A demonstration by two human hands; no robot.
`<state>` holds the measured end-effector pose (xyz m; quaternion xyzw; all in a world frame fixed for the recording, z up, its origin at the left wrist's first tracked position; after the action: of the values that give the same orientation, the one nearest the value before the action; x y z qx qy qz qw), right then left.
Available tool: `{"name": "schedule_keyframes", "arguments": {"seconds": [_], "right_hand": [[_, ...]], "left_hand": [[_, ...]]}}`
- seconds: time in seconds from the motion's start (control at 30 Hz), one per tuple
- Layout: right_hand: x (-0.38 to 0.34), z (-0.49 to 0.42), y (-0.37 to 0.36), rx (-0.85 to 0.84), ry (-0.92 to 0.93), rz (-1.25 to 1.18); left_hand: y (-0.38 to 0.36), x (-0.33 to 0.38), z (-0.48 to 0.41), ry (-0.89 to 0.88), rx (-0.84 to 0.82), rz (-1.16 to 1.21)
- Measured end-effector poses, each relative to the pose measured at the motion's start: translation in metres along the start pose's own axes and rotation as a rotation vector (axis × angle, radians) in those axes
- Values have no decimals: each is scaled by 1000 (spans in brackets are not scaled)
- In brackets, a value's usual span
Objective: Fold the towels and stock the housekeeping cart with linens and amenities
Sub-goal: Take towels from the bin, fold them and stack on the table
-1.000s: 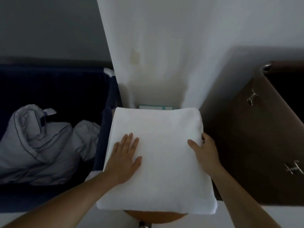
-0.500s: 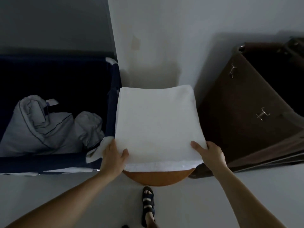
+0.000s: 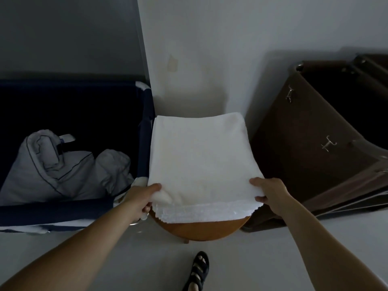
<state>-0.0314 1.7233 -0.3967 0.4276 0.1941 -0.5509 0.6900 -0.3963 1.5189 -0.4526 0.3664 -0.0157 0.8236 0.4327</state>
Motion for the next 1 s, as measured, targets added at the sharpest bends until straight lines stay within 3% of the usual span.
{"name": "schedule_keyframes", "arguments": {"seconds": [0.2,0.4,0.5,0.6,0.73,0.8,0.9,1.0], "right_hand": [[-6,-9,-19,-201,-84,92],[-33,-7,-29,-323,-97,173],[-75,0,-34,-375,-55,30],[-150,-4,-31,-291,52,-184],[-270,4,-19,-226,351,-302],[-311,11,-11,-219,392,-399],[-341,20,7,-178,462,-473],[-320,17,9,-178,491,-425]], "left_hand": [[-14,8,0,134,-170,157],[-26,43,15,132,-187,172],[-22,105,32,24,-195,218],[-7,194,52,-126,-167,310],[7,306,84,-339,-180,406],[13,345,100,-447,-209,455],[17,365,111,-530,-245,506],[11,339,100,-529,-273,506]]}}
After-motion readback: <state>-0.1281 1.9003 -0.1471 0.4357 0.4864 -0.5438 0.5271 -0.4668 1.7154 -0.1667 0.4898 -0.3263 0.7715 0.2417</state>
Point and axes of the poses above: each hand's wrist, its own z-axis away from the middle knuckle, its own y-axis out of the back of the hand, x = y × z, the point moved 8 cm from there along -z, towards the middle knuckle, and after that the axes turned 9 degrees about x, right-handed, at the moved point
